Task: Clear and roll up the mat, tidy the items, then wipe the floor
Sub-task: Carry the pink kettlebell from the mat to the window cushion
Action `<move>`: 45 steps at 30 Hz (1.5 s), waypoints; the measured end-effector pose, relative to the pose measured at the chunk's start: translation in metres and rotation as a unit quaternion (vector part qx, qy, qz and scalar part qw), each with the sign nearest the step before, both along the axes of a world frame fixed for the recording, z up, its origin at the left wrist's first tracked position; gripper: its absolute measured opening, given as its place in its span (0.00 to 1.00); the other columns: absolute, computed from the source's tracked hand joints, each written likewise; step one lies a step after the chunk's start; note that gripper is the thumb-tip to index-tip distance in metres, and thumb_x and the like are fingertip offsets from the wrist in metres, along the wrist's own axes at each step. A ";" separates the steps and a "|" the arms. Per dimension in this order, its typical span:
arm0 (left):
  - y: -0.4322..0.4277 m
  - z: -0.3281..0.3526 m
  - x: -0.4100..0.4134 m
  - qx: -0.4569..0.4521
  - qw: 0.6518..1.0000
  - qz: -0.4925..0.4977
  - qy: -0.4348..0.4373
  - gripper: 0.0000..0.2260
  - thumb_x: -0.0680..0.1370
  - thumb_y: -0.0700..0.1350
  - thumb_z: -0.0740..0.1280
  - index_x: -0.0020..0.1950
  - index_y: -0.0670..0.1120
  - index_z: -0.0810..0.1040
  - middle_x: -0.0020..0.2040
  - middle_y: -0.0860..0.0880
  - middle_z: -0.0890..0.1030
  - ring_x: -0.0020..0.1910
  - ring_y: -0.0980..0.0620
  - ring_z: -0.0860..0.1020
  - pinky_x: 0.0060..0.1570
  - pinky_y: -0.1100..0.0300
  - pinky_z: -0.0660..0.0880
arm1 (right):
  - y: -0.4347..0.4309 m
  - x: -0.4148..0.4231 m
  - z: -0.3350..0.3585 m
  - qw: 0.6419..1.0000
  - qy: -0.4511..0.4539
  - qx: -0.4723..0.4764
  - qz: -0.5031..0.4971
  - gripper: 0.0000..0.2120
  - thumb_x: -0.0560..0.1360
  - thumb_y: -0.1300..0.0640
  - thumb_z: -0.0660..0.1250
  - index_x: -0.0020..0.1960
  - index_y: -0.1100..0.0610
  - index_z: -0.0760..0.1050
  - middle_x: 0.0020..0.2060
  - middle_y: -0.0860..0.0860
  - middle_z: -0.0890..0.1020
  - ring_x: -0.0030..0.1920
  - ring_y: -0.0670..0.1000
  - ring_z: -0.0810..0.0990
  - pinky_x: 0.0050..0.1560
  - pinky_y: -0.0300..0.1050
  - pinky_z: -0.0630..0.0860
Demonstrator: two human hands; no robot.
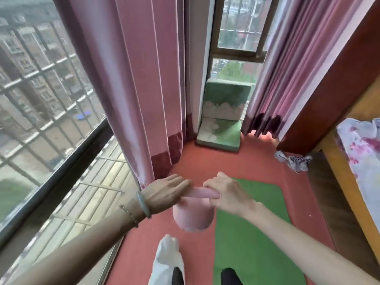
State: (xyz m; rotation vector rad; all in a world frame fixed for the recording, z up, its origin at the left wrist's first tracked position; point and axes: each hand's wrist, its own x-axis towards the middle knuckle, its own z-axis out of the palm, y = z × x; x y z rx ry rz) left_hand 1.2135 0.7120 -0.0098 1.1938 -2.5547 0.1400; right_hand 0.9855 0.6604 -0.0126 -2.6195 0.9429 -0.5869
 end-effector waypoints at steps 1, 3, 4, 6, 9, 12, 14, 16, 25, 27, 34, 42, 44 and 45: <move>-0.023 -0.002 0.004 -0.001 1.000 -0.013 -0.009 0.19 0.71 0.44 0.62 0.62 0.43 0.67 0.43 0.50 0.78 0.40 0.51 0.77 0.33 0.59 0.77 | -0.018 0.003 -0.002 1.000 0.003 0.000 -0.005 0.12 0.60 0.61 0.68 0.43 0.57 0.78 0.31 0.49 0.79 0.35 0.47 0.67 0.29 0.42 0.73; -0.069 -0.006 0.011 -0.024 0.999 -0.029 -0.036 0.21 0.73 0.45 0.58 0.65 0.43 0.67 0.46 0.49 0.78 0.41 0.51 0.78 0.30 0.59 0.77 | -0.055 0.009 -0.004 1.000 0.019 -0.012 -0.012 0.13 0.59 0.65 0.71 0.44 0.58 0.77 0.31 0.50 0.78 0.36 0.47 0.67 0.29 0.43 0.75; -0.091 -0.008 0.015 -0.024 0.998 -0.041 -0.040 0.21 0.74 0.45 0.58 0.67 0.44 0.66 0.48 0.48 0.78 0.42 0.50 0.78 0.29 0.59 0.77 | -0.073 0.012 -0.004 0.999 0.028 -0.020 -0.012 0.14 0.59 0.67 0.72 0.43 0.58 0.77 0.30 0.50 0.77 0.35 0.48 0.68 0.28 0.43 0.75; -0.134 -0.010 0.023 -0.018 0.996 -0.074 -0.047 0.22 0.75 0.44 0.58 0.69 0.45 0.64 0.53 0.48 0.78 0.44 0.50 0.79 0.28 0.58 0.77 | -0.108 0.018 -0.004 0.998 0.043 -0.036 -0.014 0.15 0.58 0.67 0.74 0.43 0.58 0.77 0.30 0.50 0.76 0.34 0.49 0.71 0.28 0.42 0.76; -0.199 -0.004 0.030 -0.037 0.991 -0.117 -0.043 0.23 0.73 0.45 0.61 0.67 0.44 0.65 0.56 0.47 0.77 0.44 0.49 0.79 0.29 0.57 0.78 | -0.158 0.022 -0.001 0.997 0.036 -0.050 -0.047 0.17 0.59 0.65 0.75 0.46 0.58 0.78 0.35 0.50 0.77 0.38 0.51 0.74 0.33 0.43 0.78; -0.256 -0.002 0.031 -0.056 0.985 -0.157 -0.045 0.21 0.73 0.45 0.62 0.65 0.44 0.67 0.55 0.47 0.78 0.43 0.49 0.79 0.29 0.57 0.78 | -0.206 0.022 -0.001 0.995 0.033 -0.057 -0.069 0.18 0.58 0.65 0.75 0.47 0.57 0.78 0.39 0.51 0.76 0.41 0.49 0.73 0.34 0.42 0.79; -0.298 -0.004 0.031 -0.060 0.983 -0.171 -0.042 0.18 0.74 0.45 0.60 0.64 0.44 0.68 0.54 0.48 0.79 0.43 0.49 0.79 0.29 0.57 0.78 | -0.242 0.021 0.000 0.995 0.039 -0.053 -0.074 0.19 0.57 0.66 0.75 0.47 0.58 0.79 0.38 0.51 0.76 0.40 0.49 0.74 0.33 0.41 0.78; -0.337 -0.012 0.029 -0.052 0.983 -0.172 -0.040 0.19 0.74 0.46 0.60 0.65 0.45 0.68 0.54 0.49 0.80 0.43 0.50 0.79 0.29 0.57 0.77 | -0.282 0.018 -0.004 0.995 0.045 -0.047 -0.071 0.17 0.58 0.65 0.73 0.46 0.58 0.79 0.38 0.51 0.77 0.38 0.51 0.77 0.33 0.41 0.79; -0.510 -0.036 -0.010 -0.064 0.977 -0.180 -0.090 0.24 0.71 0.51 0.67 0.66 0.49 0.70 0.57 0.55 0.80 0.53 0.52 0.78 0.58 0.56 0.68 | -0.467 -0.021 -0.029 0.994 0.079 -0.072 -0.036 0.11 0.59 0.56 0.65 0.41 0.53 0.77 0.33 0.48 0.75 0.33 0.51 0.76 0.26 0.41 0.74; -0.546 -0.037 -0.017 -0.065 0.980 -0.158 -0.099 0.27 0.69 0.52 0.71 0.66 0.49 0.71 0.58 0.55 0.80 0.55 0.51 0.77 0.60 0.54 0.67 | -0.508 -0.028 -0.027 0.994 0.083 -0.070 -0.030 0.12 0.57 0.58 0.70 0.41 0.53 0.77 0.33 0.48 0.77 0.32 0.50 0.76 0.28 0.40 0.74; -0.663 -0.036 -0.035 -0.041 0.988 -0.137 -0.065 0.20 0.75 0.45 0.64 0.66 0.49 0.70 0.54 0.55 0.81 0.47 0.52 0.79 0.52 0.55 0.73 | -0.623 -0.043 -0.033 0.995 0.059 -0.041 -0.074 0.13 0.57 0.61 0.72 0.41 0.54 0.77 0.32 0.47 0.78 0.31 0.51 0.78 0.25 0.40 0.74; -0.803 -0.062 -0.034 0.024 0.989 -0.134 -0.060 0.15 0.68 0.43 0.60 0.54 0.48 0.72 0.36 0.54 0.79 0.31 0.53 0.77 0.35 0.60 0.74 | -0.753 -0.043 -0.059 0.994 0.076 -0.011 -0.080 0.15 0.56 0.60 0.71 0.41 0.51 0.75 0.31 0.47 0.76 0.30 0.51 0.77 0.22 0.38 0.71; -0.839 -0.067 -0.033 0.047 0.988 -0.136 -0.059 0.13 0.65 0.44 0.60 0.48 0.48 0.74 0.33 0.54 0.77 0.29 0.53 0.76 0.29 0.61 0.72 | -0.787 -0.042 -0.063 0.993 0.079 -0.005 -0.085 0.13 0.57 0.59 0.68 0.41 0.51 0.74 0.31 0.47 0.76 0.30 0.51 0.77 0.22 0.39 0.70; -0.857 -0.070 -0.033 0.052 0.988 -0.135 -0.062 0.11 0.65 0.44 0.60 0.46 0.49 0.75 0.32 0.54 0.77 0.29 0.53 0.76 0.28 0.61 0.71 | -0.804 -0.041 -0.065 0.993 0.081 -0.011 -0.086 0.11 0.59 0.58 0.65 0.41 0.51 0.73 0.31 0.47 0.76 0.31 0.51 0.77 0.22 0.38 0.70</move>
